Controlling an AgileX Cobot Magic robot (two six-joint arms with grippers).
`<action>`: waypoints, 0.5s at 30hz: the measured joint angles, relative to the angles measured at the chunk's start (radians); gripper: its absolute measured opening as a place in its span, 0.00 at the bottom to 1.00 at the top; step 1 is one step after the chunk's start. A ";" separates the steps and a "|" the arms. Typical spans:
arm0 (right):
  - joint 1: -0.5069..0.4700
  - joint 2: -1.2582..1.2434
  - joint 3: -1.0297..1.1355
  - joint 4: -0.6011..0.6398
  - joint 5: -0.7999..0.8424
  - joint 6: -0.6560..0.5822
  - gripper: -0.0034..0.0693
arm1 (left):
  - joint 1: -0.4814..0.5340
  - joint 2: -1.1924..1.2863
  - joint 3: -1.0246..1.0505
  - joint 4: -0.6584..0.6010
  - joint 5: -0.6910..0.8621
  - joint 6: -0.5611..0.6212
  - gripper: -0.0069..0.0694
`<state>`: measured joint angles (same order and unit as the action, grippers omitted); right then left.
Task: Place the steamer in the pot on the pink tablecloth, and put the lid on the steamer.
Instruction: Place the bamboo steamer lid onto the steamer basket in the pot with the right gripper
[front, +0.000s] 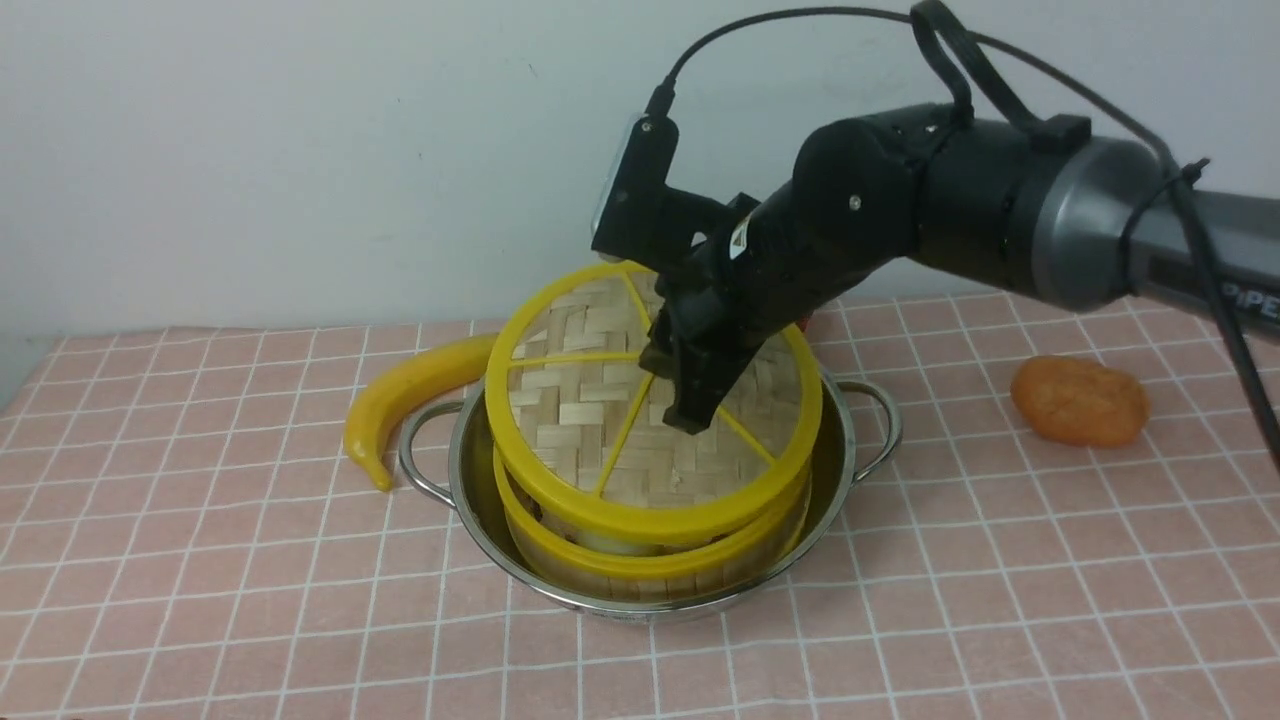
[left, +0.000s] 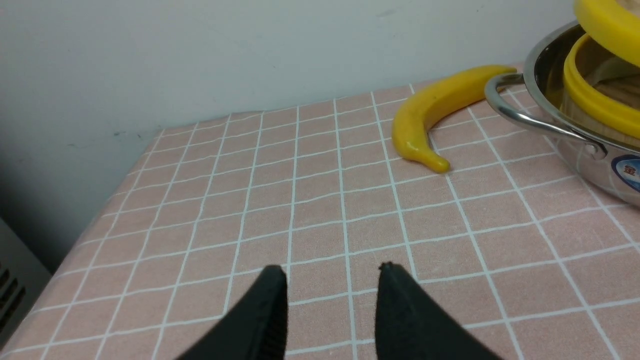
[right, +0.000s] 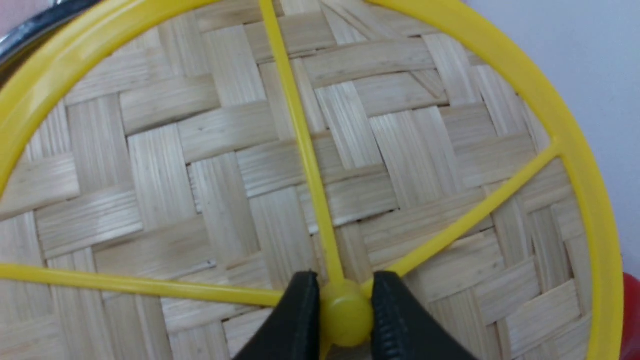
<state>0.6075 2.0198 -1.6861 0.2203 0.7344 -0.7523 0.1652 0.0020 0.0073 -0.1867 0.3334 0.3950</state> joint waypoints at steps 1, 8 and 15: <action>0.000 0.005 0.000 0.016 -0.002 -0.003 0.25 | 0.000 0.000 0.000 0.000 0.000 0.000 0.41; 0.000 0.020 -0.001 0.032 0.043 0.002 0.25 | 0.000 0.000 0.000 0.000 0.000 0.000 0.41; 0.000 0.035 -0.001 0.028 0.057 0.007 0.25 | 0.000 0.000 0.000 0.000 0.000 0.000 0.41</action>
<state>0.6075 2.0546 -1.6876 0.2486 0.7915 -0.7457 0.1652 0.0020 0.0073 -0.1867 0.3334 0.3950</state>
